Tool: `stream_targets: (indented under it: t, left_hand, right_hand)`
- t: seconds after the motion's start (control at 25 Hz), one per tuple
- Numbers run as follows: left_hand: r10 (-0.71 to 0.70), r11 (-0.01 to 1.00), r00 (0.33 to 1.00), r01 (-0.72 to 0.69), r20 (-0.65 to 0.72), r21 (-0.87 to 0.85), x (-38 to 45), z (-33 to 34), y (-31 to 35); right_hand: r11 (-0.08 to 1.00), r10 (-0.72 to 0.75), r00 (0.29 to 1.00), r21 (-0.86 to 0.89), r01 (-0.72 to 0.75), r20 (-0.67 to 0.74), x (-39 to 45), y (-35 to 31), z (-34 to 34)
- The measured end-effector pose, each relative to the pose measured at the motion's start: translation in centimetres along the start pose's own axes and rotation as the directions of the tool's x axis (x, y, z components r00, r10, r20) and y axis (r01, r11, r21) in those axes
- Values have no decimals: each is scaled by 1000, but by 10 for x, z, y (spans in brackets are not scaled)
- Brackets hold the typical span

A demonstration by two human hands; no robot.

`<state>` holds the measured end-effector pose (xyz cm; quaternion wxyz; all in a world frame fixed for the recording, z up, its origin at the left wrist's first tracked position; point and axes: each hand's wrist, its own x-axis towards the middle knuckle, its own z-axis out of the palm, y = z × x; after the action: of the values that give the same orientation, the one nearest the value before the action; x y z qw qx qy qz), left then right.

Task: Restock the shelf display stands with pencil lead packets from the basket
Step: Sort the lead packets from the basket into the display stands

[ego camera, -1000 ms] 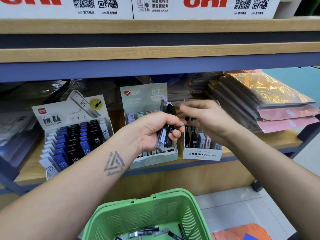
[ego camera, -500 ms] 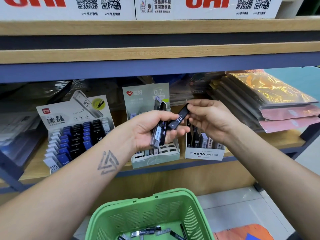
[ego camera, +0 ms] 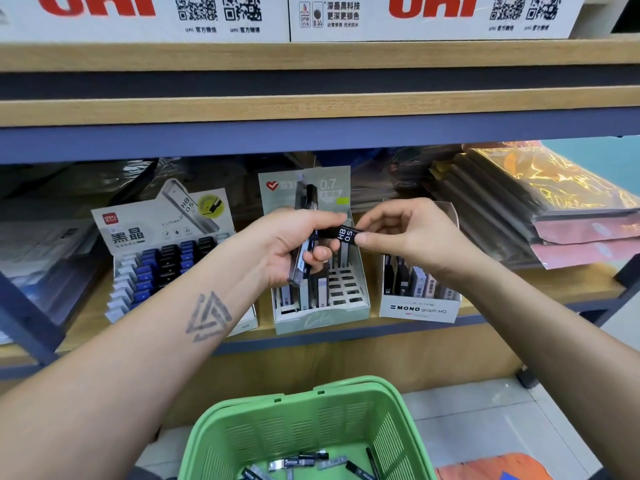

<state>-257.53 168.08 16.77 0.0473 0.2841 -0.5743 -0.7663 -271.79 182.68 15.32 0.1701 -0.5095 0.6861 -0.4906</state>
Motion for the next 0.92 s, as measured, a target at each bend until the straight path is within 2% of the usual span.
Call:
stream_targets:
  t: [0.08,0.2,0.28,0.44,0.56,0.72,0.84,0.92]
  left_hand:
    - [17,997,1000,-16,-12,72,0,1,-1]
    - [26,997,1000,-26,-3,67,-2,0,1]
    - [20,1000,1000,-20,-8,23,-6,-5,5]
    - [8,998,994,-14,-107,-63,-18,-30,15]
    - [25,999,985,-29,-172,-18,-31,-52,17]
    - [16,1000,993,-15,-120,9,-45,-67,15]
    - [16,993,998,-22,-56,-115,-53,-71,20]
    - [46,984,996,-58,-77,-166,-55,-75,25]
  right_hand:
    - [994,-64,998,-92,66,26,3,-5,11]
    - [986,-80,997,-143,81,13,9,-11,21]
    - [997,-50,998,-64,52,26,12,-12,23]
    - [999,-34,999,34,33,27,18,-16,38]
    - [993,-15,999,116,10,41,21,-25,55]
    - [979,11,1000,204,-9,-6,31,-28,52]
    - [959,65,994,280,-39,-84,28,-23,41]
    - [942,86,993,332,-54,-84,25,-20,42]
